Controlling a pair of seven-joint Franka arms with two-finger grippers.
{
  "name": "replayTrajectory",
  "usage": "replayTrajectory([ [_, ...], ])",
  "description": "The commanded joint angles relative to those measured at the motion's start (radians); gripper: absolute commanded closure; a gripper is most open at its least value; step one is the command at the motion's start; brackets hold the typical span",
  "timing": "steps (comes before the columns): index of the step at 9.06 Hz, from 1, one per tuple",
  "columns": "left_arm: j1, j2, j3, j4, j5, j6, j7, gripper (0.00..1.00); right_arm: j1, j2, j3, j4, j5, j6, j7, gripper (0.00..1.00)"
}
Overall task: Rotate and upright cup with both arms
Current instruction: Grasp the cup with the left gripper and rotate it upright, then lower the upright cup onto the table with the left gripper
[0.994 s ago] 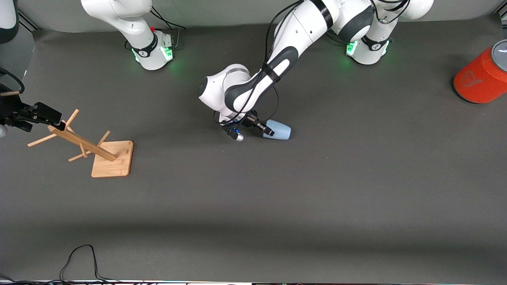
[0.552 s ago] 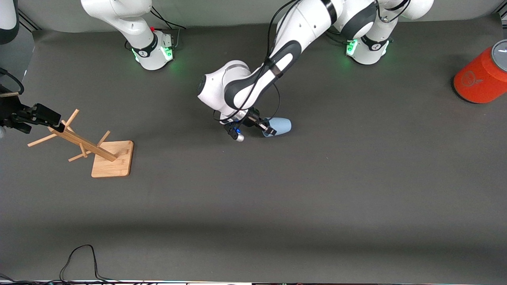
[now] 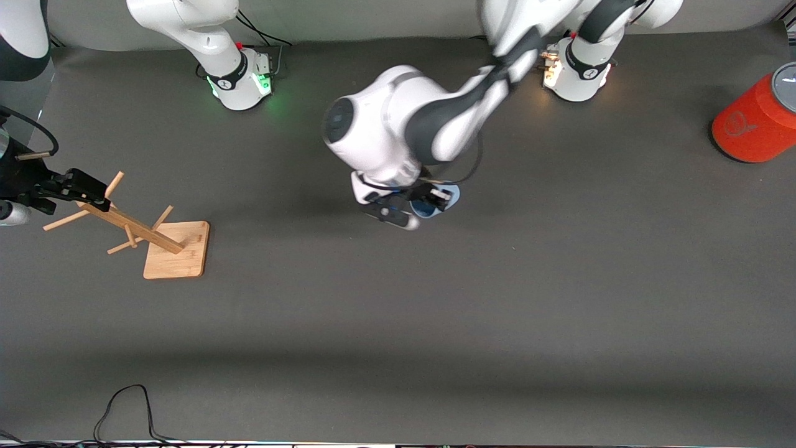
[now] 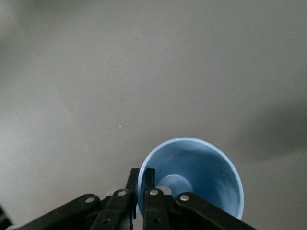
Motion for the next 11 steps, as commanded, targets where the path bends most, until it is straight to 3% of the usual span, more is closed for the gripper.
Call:
replayTrajectory([
  [1, 0.151, -0.194, -0.012, -0.087, -0.142, 0.043, -0.009, 1.00, -0.004, 0.010, -0.017, 0.024, 0.012, -0.010, -0.001, 0.00],
  [4, 0.286, -0.375, -0.012, -0.240, -0.262, 0.124, -0.006, 1.00, 0.007, 0.008, -0.048, 0.028, 0.039, -0.012, -0.014, 0.00],
  [6, 0.327, -0.533, -0.009, -0.505, -0.315, 0.317, -0.005, 1.00, 0.010, 0.011, -0.040, 0.025, 0.039, -0.012, -0.018, 0.00],
  [7, 0.327, -0.601, -0.004, -0.693, -0.332, 0.487, -0.011, 1.00, 0.016, 0.007, -0.040, 0.022, 0.022, -0.016, -0.023, 0.00],
  [11, 0.318, -0.554, -0.004, -1.019, -0.347, 0.955, -0.127, 1.00, 0.016, -0.001, -0.042, 0.016, 0.023, -0.015, -0.048, 0.00],
])
